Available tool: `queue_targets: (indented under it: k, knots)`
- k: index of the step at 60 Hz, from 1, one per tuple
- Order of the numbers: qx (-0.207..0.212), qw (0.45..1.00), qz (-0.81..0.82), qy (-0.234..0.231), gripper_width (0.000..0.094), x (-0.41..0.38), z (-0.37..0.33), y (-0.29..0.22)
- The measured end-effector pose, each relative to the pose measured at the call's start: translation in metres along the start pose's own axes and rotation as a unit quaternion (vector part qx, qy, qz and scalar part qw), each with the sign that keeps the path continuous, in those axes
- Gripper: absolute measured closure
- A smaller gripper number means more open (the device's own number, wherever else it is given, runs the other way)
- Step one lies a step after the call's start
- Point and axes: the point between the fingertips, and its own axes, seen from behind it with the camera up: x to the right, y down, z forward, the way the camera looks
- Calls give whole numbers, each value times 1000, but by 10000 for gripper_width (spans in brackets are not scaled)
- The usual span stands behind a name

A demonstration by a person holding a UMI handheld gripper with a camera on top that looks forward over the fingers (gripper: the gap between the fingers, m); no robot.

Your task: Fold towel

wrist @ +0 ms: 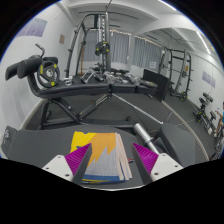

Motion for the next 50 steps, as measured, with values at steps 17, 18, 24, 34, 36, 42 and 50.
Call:
queue_targets:
  k: [17,18,24,34,36,42,50]
  knots:
    - [41,999,13,15,77,11,-185,-2]
    - [41,999,17,12,80,10,-195,1]
    - [37,999,33,-2,78,-1,-240,20]
    - [46,999,23,4,80,-3,-277,40]
    - [46,999,22,8,80,-1,-280,43]
    - [44,999,27,3,81,-4,-288,48]
    - [44,999,19,-3,80,-10,-292,51]
